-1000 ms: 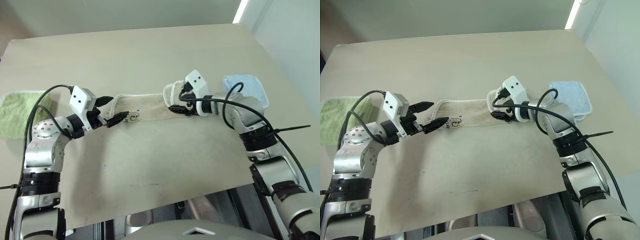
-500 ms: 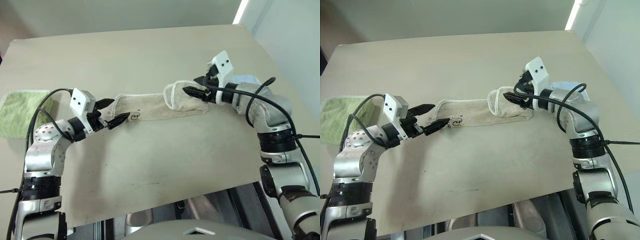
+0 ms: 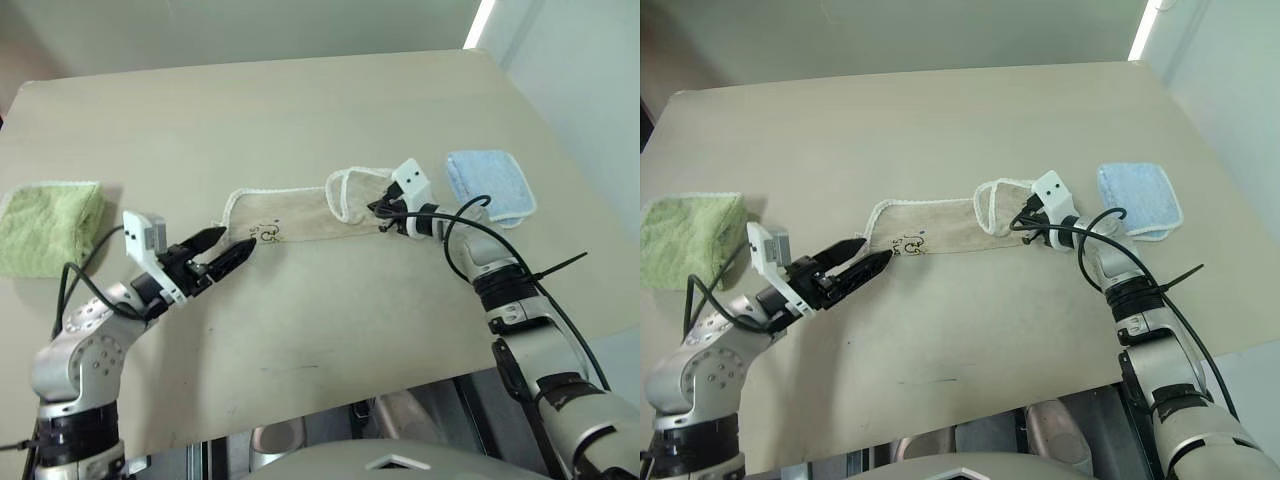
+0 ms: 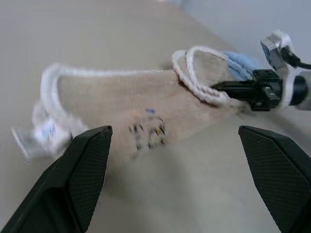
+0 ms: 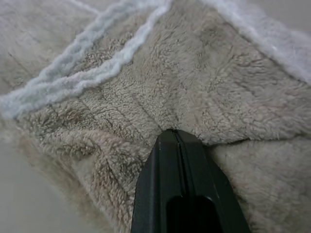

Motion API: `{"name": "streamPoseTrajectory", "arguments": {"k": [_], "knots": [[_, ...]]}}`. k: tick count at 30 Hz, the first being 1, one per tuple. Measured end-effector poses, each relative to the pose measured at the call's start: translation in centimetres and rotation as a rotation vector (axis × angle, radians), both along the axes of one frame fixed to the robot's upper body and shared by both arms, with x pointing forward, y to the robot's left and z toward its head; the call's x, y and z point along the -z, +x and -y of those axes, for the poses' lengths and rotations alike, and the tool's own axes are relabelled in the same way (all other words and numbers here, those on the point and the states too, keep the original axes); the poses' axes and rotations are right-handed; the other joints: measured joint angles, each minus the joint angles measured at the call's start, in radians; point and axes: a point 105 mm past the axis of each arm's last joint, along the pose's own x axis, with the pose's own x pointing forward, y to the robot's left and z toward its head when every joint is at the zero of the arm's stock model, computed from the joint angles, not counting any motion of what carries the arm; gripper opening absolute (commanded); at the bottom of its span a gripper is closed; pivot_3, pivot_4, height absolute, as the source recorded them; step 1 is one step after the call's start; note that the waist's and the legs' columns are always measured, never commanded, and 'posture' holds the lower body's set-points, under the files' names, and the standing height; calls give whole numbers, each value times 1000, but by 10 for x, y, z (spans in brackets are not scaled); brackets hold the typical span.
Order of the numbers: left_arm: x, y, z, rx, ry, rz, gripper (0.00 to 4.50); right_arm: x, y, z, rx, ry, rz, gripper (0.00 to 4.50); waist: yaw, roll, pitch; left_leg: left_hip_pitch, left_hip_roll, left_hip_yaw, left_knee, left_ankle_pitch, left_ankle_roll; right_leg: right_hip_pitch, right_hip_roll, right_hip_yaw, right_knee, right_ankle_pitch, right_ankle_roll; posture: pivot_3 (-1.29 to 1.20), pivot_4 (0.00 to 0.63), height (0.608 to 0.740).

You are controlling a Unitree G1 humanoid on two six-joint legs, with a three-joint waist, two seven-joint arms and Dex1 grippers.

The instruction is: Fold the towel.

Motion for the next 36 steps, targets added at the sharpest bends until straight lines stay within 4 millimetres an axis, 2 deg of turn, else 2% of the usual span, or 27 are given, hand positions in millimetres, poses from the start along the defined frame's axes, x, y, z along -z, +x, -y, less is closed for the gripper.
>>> {"name": "streamPoseTrajectory", "arguments": {"k": [4,6,11,15,19,21,24,29,36], "knots": [[10,-12,10,-67,-129,-81,4500,0,1,-4,-5,21,13,29,-1,0,0,8,0,2,-2,0,-1,7,-1,1,0,-3,-5,0,150,740],[16,-15,14,-114,-177,-130,4500,-8,-1,-10,-29,39,38,29,-1,1,0,8,0,2,-2,0,-1,7,0,1,0,-3,-6,0,150,740],[28,-15,17,-220,-282,-237,4500,-52,-8,-24,-119,126,171,29,2,2,1,9,0,3,-3,1,-3,8,0,0,0,-4,-7,0,150,740],[22,-7,21,-293,-426,-283,4500,-103,-27,-36,-242,216,311,29,5,2,1,9,0,5,-2,4,-7,10,0,0,0,-6,-5,0,150,740],[16,14,15,-377,-533,-309,4500,-127,-37,-35,-280,242,365,29,11,2,2,18,-1,6,-2,4,-7,19,0,0,0,-7,-3,0,150,740],[17,25,13,-412,-579,-346,4500,-136,-38,-35,-284,255,384,29,11,2,2,22,-2,7,-2,3,-8,22,0,0,0,-11,4,0,150,740],[22,38,14,-447,-626,-400,4500,-145,-39,-34,-288,265,408,29,12,1,2,23,-2,11,-2,3,-8,23,0,-1,0,-12,7,0,150,740],[22,53,22,-440,-645,-439,4500,-147,-40,-33,-280,270,415,29,16,1,2,23,-3,14,-2,3,-8,22,-1,-1,0,-11,8,0,150,740],[23,55,30,-431,-623,-470,4500,-152,-42,-32,-272,275,432,29,18,2,2,23,-8,17,-2,2,-9,23,-3,1,0,-14,14,0,150,740]]}}
